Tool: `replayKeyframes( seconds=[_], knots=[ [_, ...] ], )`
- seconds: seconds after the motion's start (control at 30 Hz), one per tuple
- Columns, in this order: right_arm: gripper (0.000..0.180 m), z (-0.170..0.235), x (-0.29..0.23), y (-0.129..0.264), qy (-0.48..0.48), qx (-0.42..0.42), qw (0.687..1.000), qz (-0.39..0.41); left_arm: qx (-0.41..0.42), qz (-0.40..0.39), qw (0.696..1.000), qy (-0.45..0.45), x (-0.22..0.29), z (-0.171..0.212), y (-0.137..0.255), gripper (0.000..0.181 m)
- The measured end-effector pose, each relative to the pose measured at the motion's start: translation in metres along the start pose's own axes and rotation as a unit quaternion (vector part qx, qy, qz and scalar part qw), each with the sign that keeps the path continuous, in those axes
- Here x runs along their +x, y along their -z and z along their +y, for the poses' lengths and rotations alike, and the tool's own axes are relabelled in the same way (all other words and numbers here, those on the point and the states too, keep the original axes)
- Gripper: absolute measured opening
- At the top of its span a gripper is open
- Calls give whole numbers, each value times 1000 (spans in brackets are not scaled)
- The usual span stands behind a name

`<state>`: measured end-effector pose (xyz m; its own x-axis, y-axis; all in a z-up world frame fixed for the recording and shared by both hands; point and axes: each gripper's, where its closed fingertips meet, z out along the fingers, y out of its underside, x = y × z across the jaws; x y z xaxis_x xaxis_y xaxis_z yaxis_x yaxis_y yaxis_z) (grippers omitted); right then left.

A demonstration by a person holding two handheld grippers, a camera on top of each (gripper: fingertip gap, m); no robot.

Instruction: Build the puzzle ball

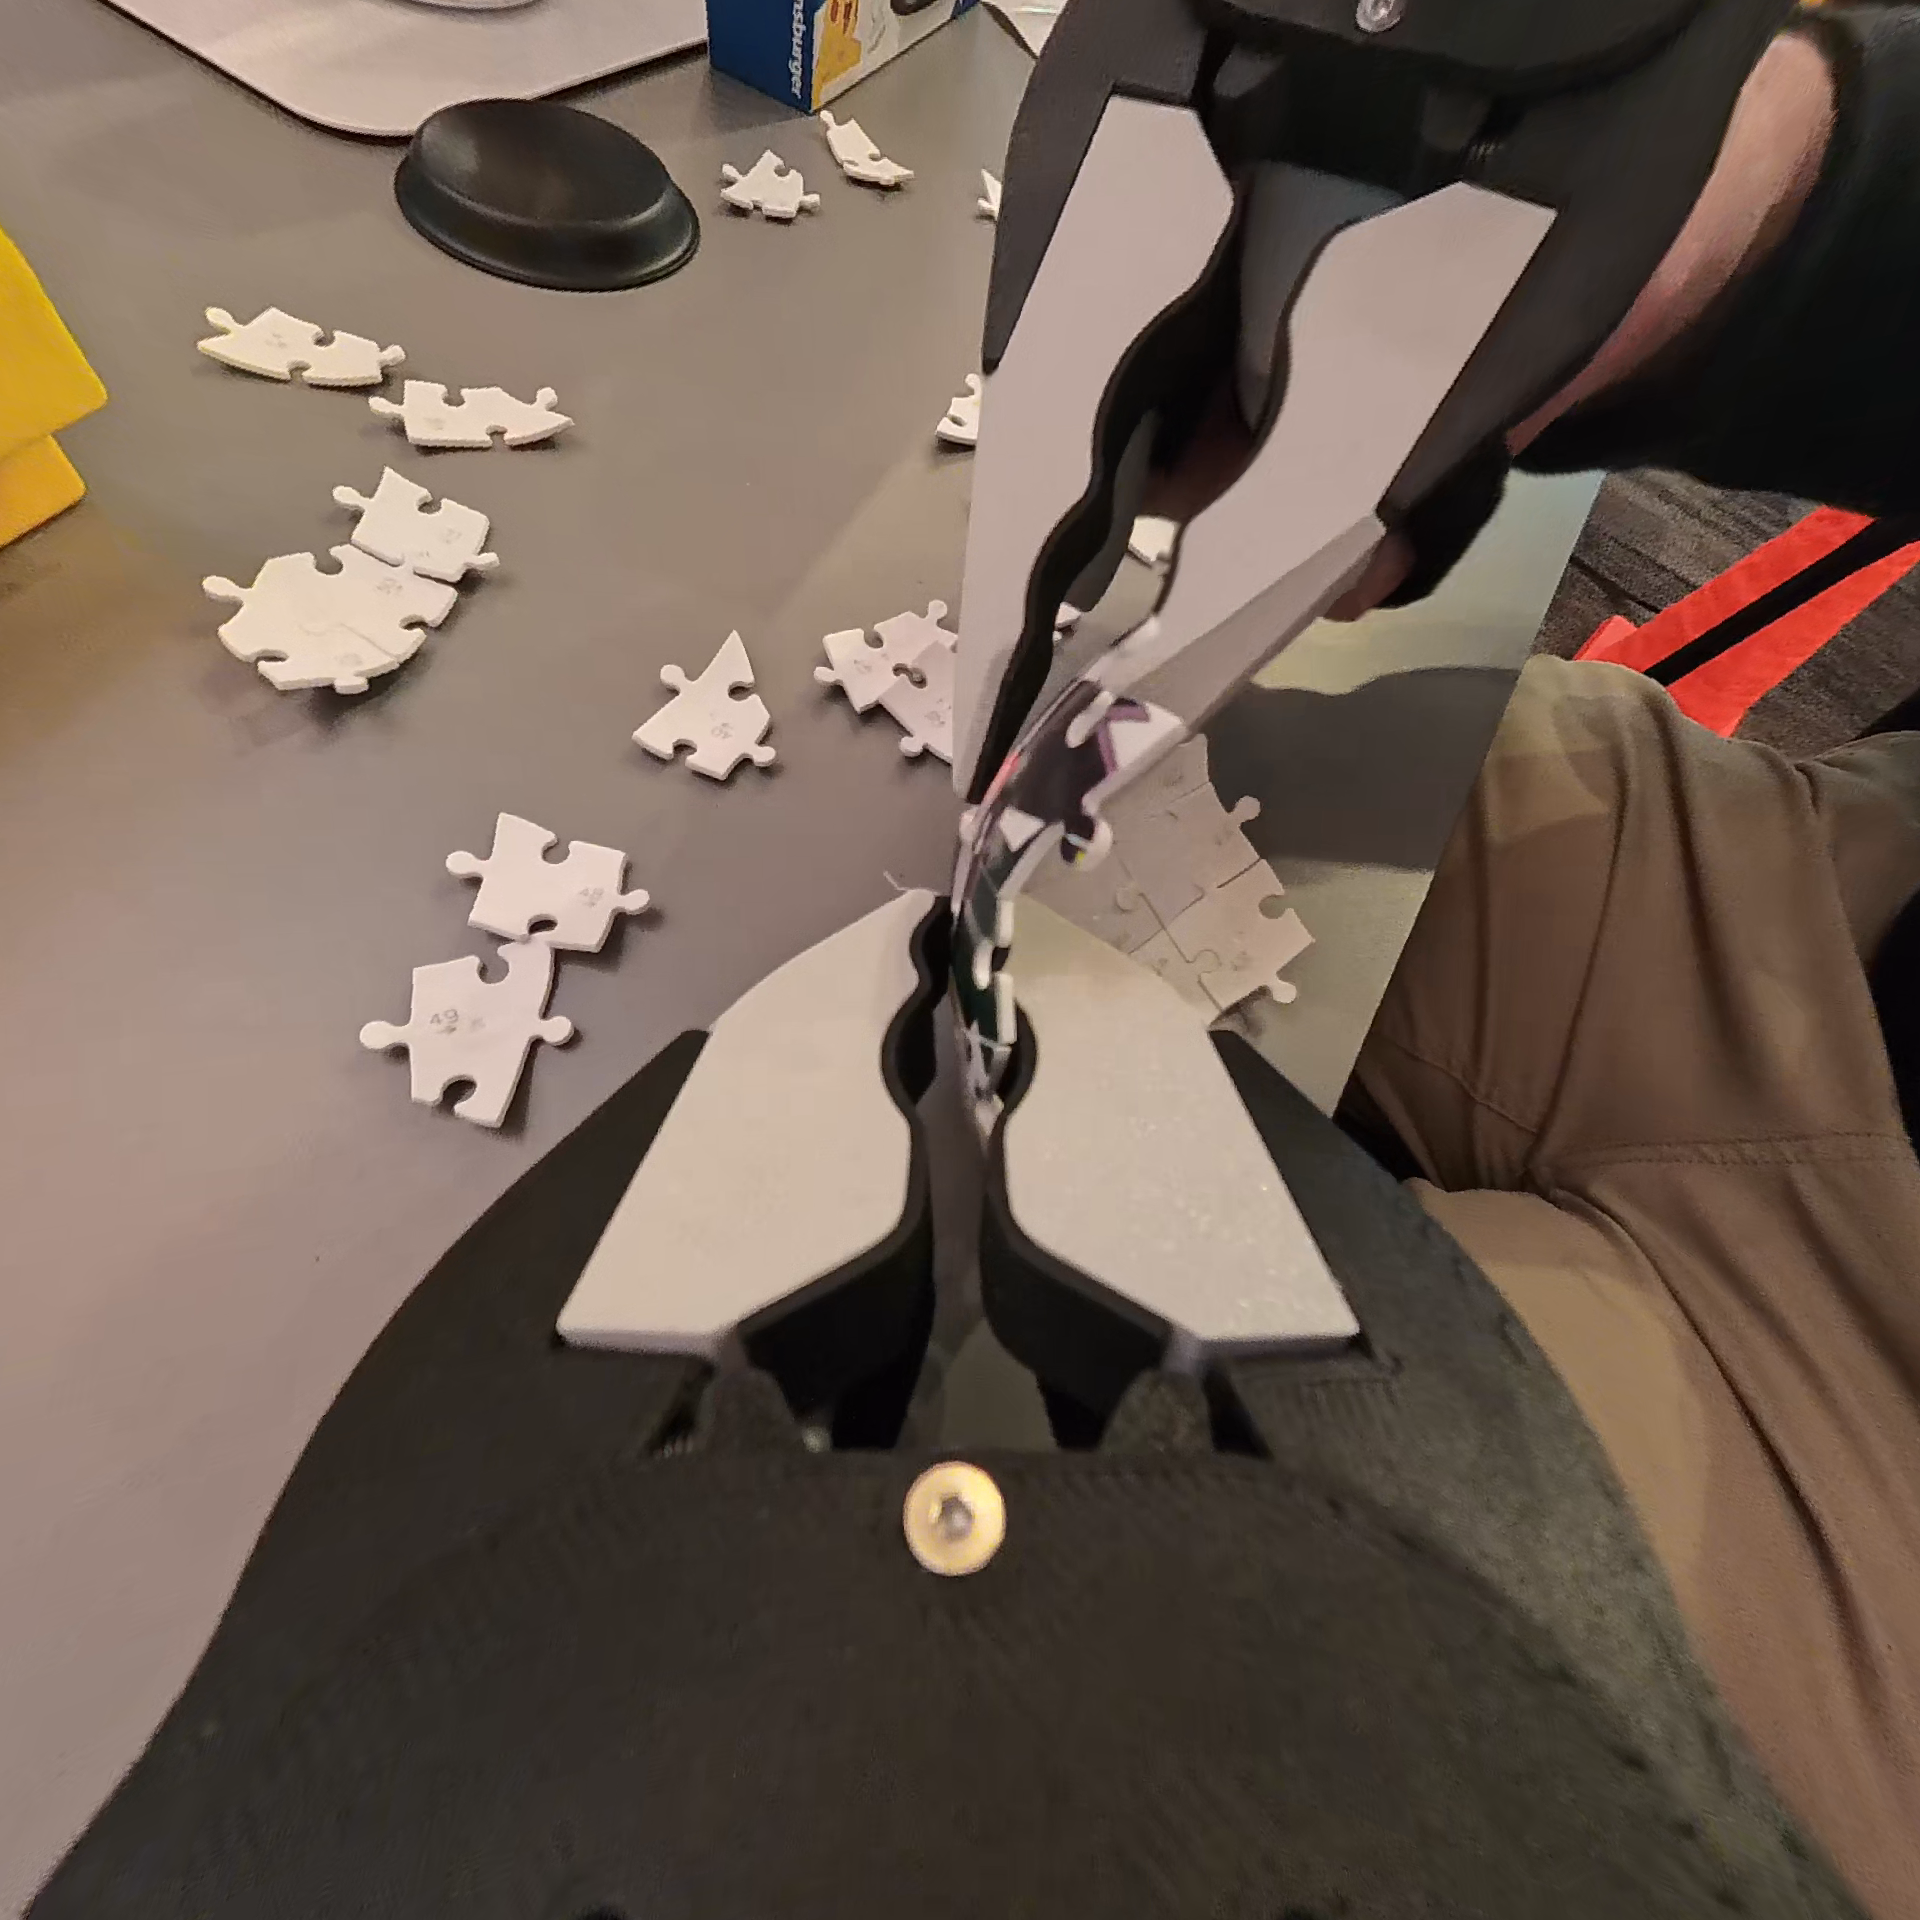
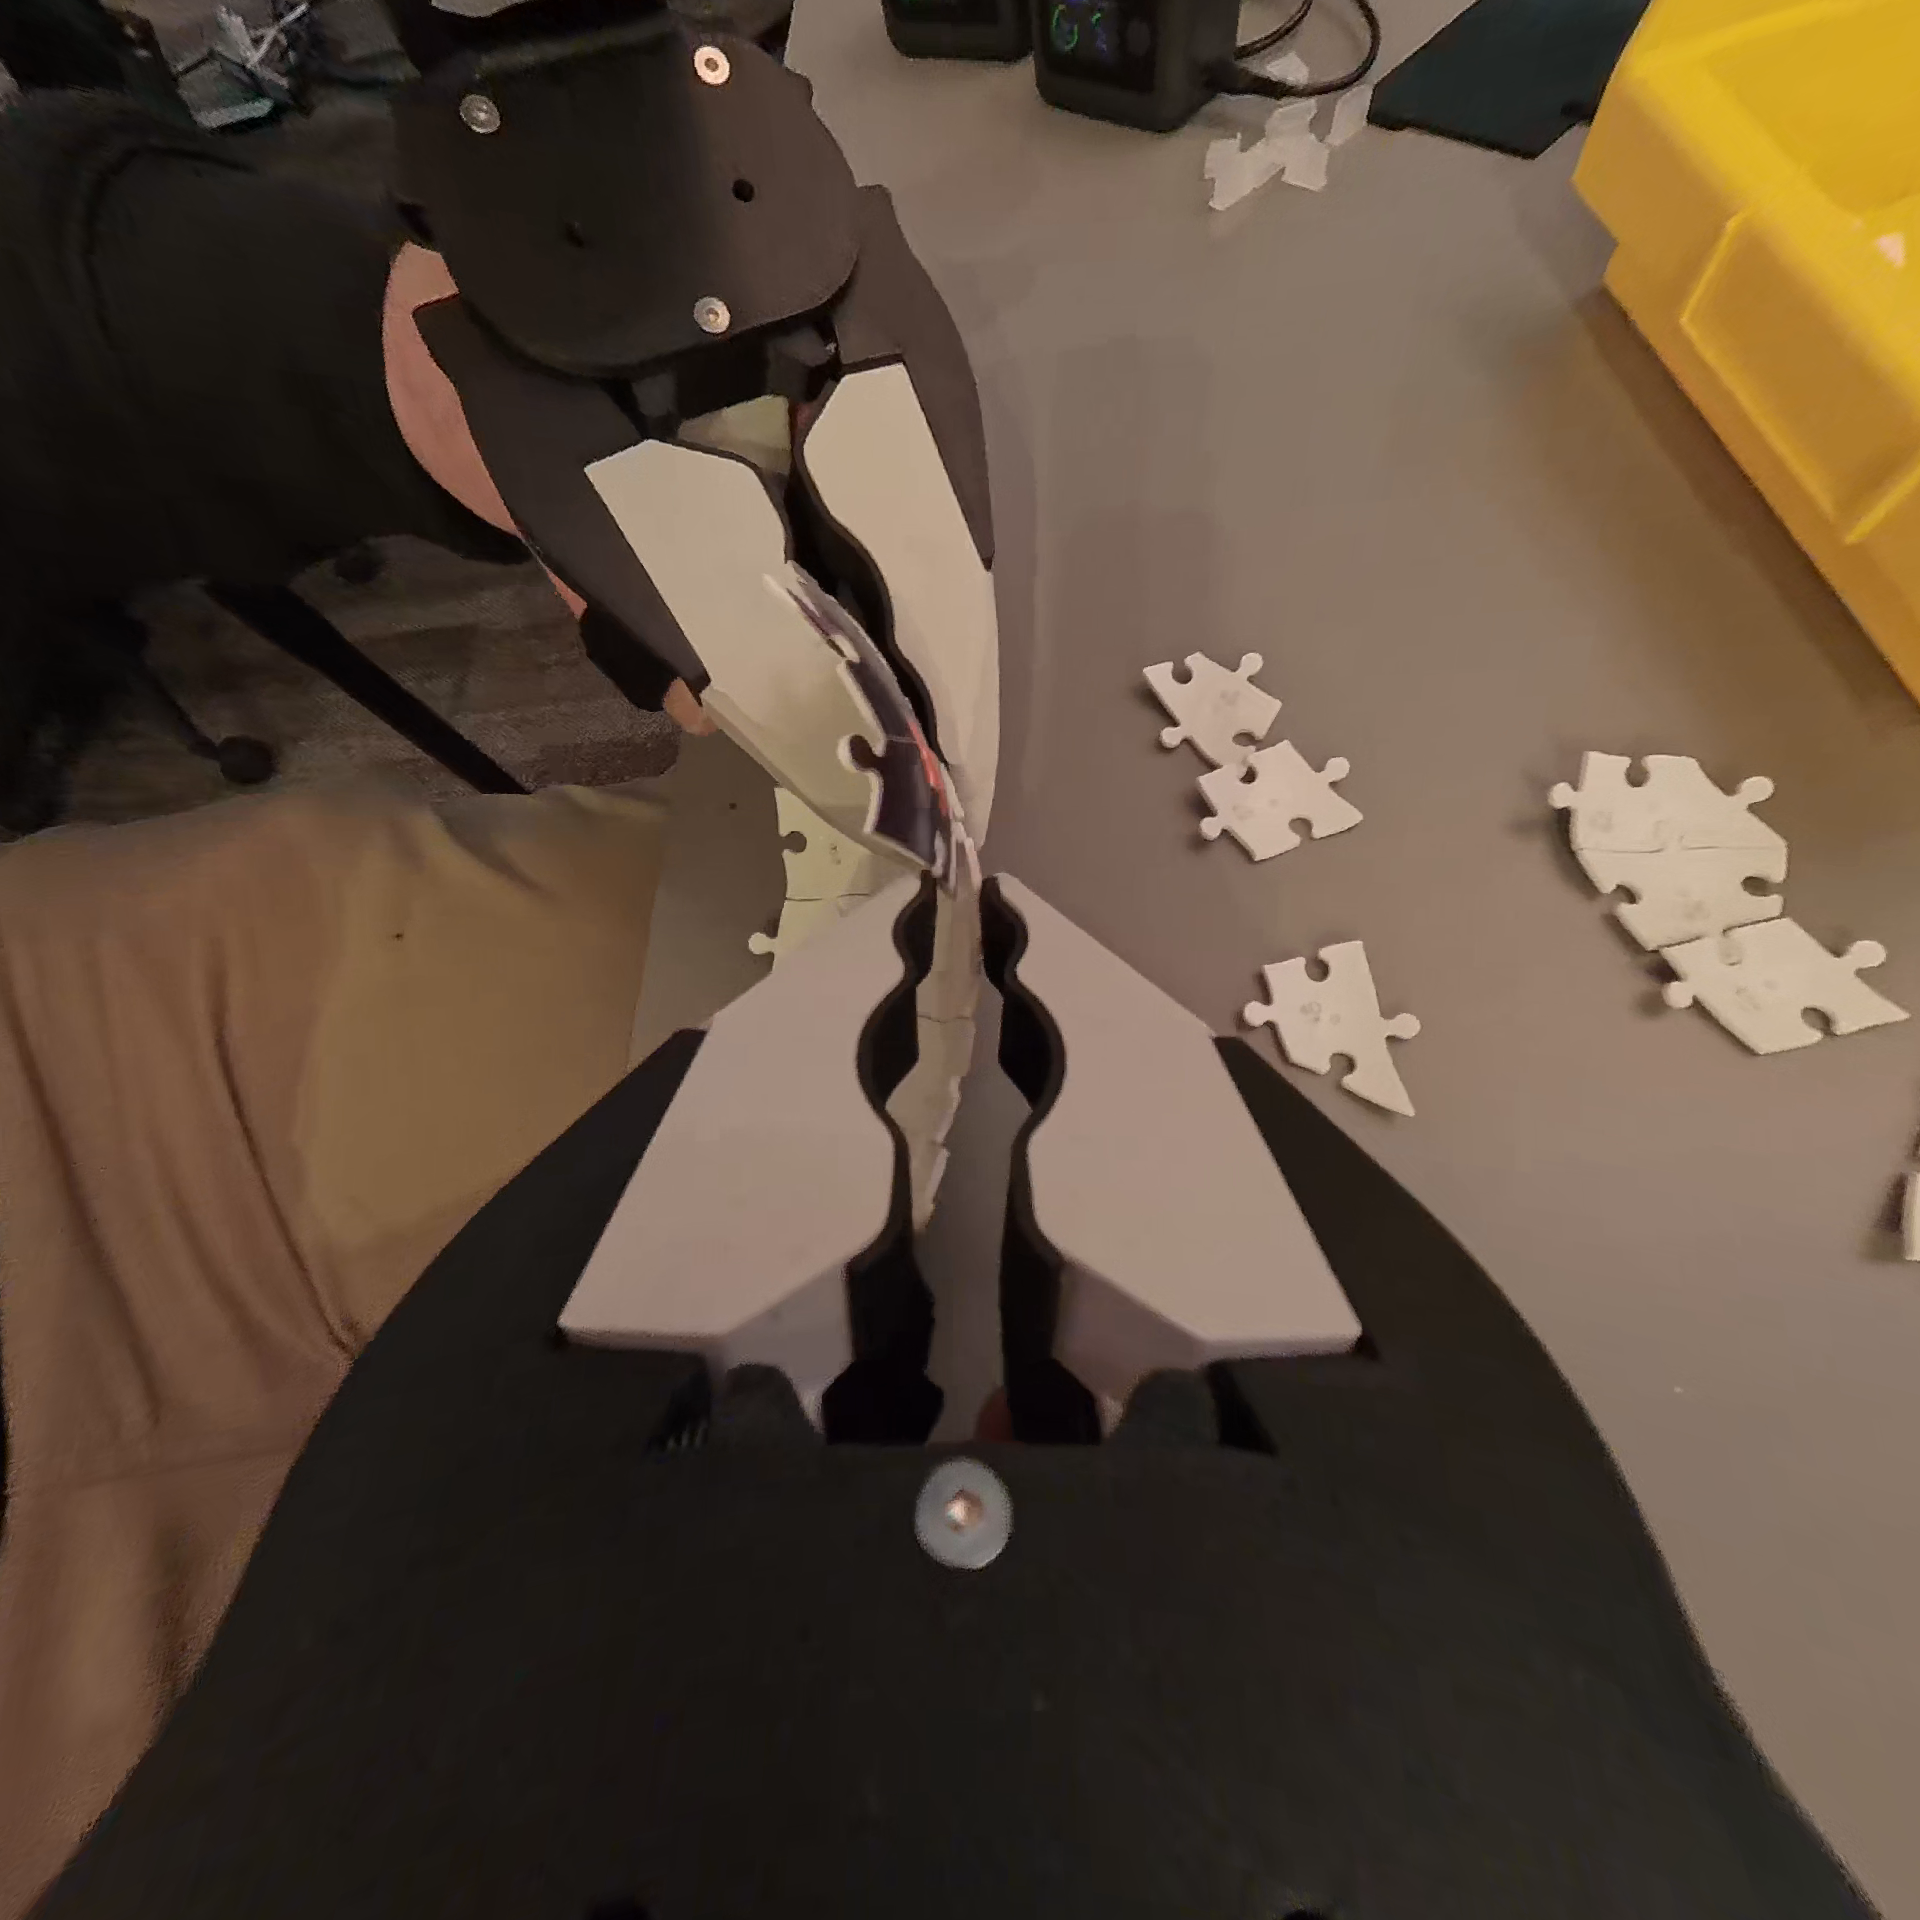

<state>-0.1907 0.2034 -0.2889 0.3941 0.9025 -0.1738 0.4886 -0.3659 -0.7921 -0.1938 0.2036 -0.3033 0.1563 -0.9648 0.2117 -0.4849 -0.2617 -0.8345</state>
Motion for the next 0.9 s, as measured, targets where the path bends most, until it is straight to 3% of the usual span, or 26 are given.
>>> replayKeyframes(
  seconds=[0.23, 0.33, 0.57, 0.9],
  knots=[
    [0, -1, 3, 0, -10, 8, 1000, 1, 2, 7, 1000, 3, 1, 0, 0, 3],
    [17, -2, 7, 0, -26, 9, 1000, 10, 4, 9, 1000, 3, 1, -1, 0, 3],
    [3, -3, 2, -4, -6, 4, 1000, 10, 4, 9, 1000, 0, 2, -2, -1, 3],
    [2, -1, 3, -6, -24, 6, 1000, 18, -1, 4, 1000, 1, 1, -1, -2, 3]
  ],
)
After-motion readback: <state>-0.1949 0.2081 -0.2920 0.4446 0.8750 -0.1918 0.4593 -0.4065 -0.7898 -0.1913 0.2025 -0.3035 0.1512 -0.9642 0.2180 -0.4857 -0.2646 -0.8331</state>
